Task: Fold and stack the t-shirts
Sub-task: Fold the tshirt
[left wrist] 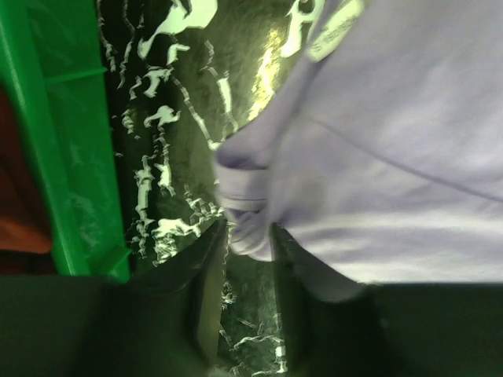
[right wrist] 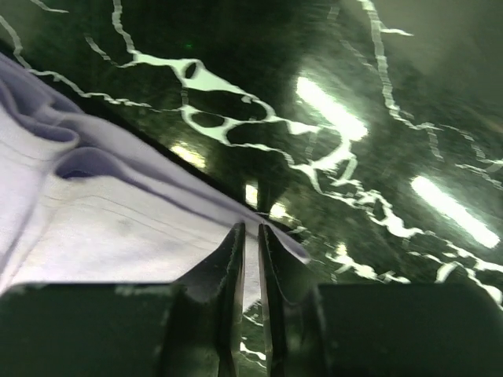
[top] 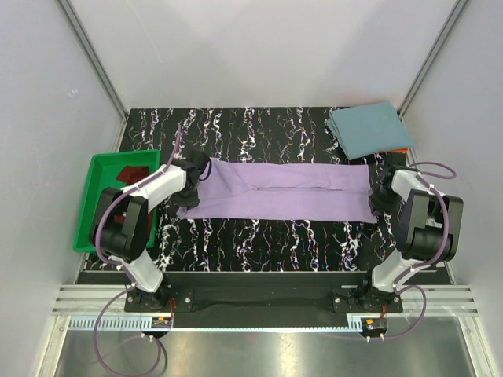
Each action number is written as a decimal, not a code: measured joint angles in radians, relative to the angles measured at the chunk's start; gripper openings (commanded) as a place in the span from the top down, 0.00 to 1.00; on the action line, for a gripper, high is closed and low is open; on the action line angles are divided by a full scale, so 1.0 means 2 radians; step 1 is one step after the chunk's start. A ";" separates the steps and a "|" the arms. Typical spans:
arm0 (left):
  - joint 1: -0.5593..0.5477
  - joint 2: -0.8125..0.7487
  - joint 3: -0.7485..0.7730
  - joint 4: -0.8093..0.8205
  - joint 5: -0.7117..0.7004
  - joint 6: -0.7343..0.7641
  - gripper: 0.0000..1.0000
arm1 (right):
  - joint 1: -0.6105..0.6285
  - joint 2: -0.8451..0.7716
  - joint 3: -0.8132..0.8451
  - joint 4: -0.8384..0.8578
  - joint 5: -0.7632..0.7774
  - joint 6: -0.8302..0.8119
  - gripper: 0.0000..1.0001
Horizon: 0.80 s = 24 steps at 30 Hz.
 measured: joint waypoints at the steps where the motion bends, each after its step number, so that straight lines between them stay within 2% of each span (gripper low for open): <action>1: 0.000 -0.001 0.001 -0.005 -0.001 0.000 0.52 | -0.001 -0.003 -0.001 -0.004 0.003 0.000 0.79; 5: 0.002 -0.013 0.014 -0.026 0.006 0.003 0.47 | -0.004 -0.029 -0.001 -0.017 -0.006 -0.005 0.70; 8: 0.009 -0.035 0.042 -0.020 0.043 0.016 0.46 | 0.006 -0.077 0.000 -0.011 -0.037 -0.013 0.66; 9: 0.012 -0.039 0.053 -0.013 0.057 0.021 0.46 | 0.017 -0.097 0.001 -0.005 -0.048 -0.017 0.59; 13: 0.025 -0.024 0.113 0.011 0.110 0.043 0.46 | 0.091 -0.145 0.024 0.054 -0.137 -0.034 0.54; 17: 0.041 0.018 0.167 0.040 0.190 0.071 0.42 | 0.165 -0.094 0.090 0.121 -0.239 -0.056 0.51; 20: 0.046 0.049 0.201 0.048 0.246 0.088 0.39 | 0.206 -0.038 0.134 0.159 -0.286 -0.076 0.45; 24: 0.046 0.078 0.236 0.052 0.280 0.098 0.39 | 0.246 0.049 0.199 0.179 -0.353 -0.106 0.35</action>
